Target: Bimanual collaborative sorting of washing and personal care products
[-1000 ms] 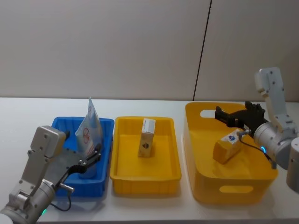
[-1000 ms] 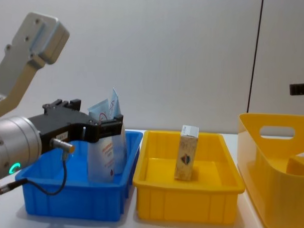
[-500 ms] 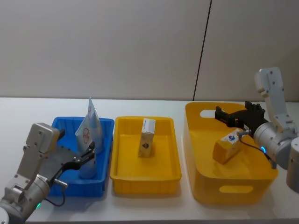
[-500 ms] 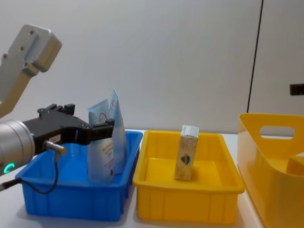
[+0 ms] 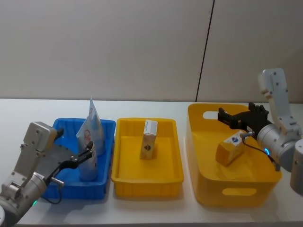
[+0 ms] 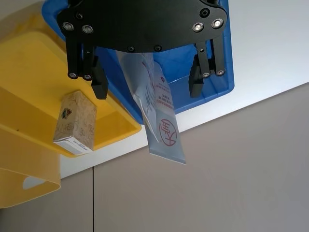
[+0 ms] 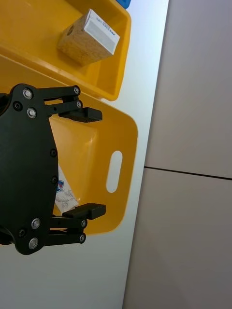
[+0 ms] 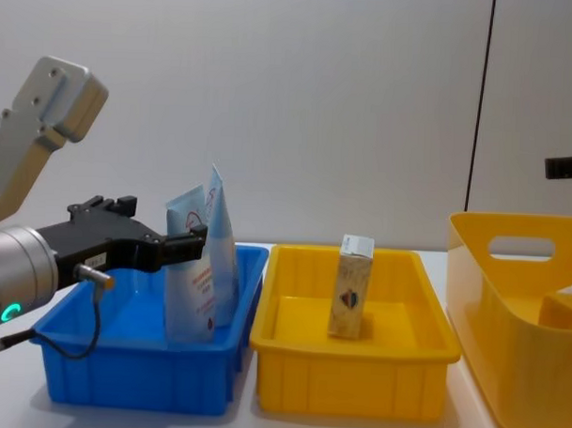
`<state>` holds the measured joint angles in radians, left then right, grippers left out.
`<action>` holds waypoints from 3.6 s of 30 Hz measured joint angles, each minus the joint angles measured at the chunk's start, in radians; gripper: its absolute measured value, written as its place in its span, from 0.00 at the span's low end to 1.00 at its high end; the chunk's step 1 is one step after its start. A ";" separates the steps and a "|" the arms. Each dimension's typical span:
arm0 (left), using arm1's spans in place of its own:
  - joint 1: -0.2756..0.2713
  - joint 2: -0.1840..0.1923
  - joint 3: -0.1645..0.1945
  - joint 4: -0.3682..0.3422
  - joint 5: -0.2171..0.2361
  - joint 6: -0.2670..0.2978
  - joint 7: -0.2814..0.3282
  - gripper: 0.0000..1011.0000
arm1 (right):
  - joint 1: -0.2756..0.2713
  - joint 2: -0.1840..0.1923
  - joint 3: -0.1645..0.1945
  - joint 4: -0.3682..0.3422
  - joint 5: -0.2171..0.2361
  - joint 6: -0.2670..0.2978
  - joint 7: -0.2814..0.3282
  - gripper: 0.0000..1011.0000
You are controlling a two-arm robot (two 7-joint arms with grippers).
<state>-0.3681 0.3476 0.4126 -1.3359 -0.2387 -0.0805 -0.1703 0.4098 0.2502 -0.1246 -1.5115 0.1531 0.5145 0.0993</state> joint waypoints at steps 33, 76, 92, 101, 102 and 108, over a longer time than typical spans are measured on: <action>-0.023 -0.057 -0.003 0.077 -0.008 -0.032 -0.045 0.99 | 0.000 0.000 0.000 0.000 0.000 0.000 0.000 0.99; -0.094 -0.130 0.003 0.212 0.037 -0.077 -0.017 0.23 | 0.000 0.000 0.000 0.000 0.000 0.000 0.000 0.99; -0.096 -0.133 0.003 0.215 0.039 -0.079 -0.016 0.18 | 0.000 0.000 0.000 0.000 0.000 0.000 0.000 0.99; -0.096 -0.133 0.003 0.216 0.039 -0.079 -0.016 0.18 | 0.000 0.000 0.000 0.000 0.000 0.000 0.000 0.99; -0.096 -0.133 0.003 0.216 0.039 -0.079 -0.016 0.18 | 0.000 0.000 0.000 0.000 0.000 0.000 0.000 0.99; -0.096 -0.133 0.003 0.216 0.039 -0.079 -0.016 0.18 | 0.000 0.000 0.000 0.000 0.000 0.000 0.000 0.99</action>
<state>-0.4645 0.2150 0.4154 -1.1195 -0.1999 -0.1591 -0.1862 0.4097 0.2502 -0.1246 -1.5115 0.1531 0.5145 0.0993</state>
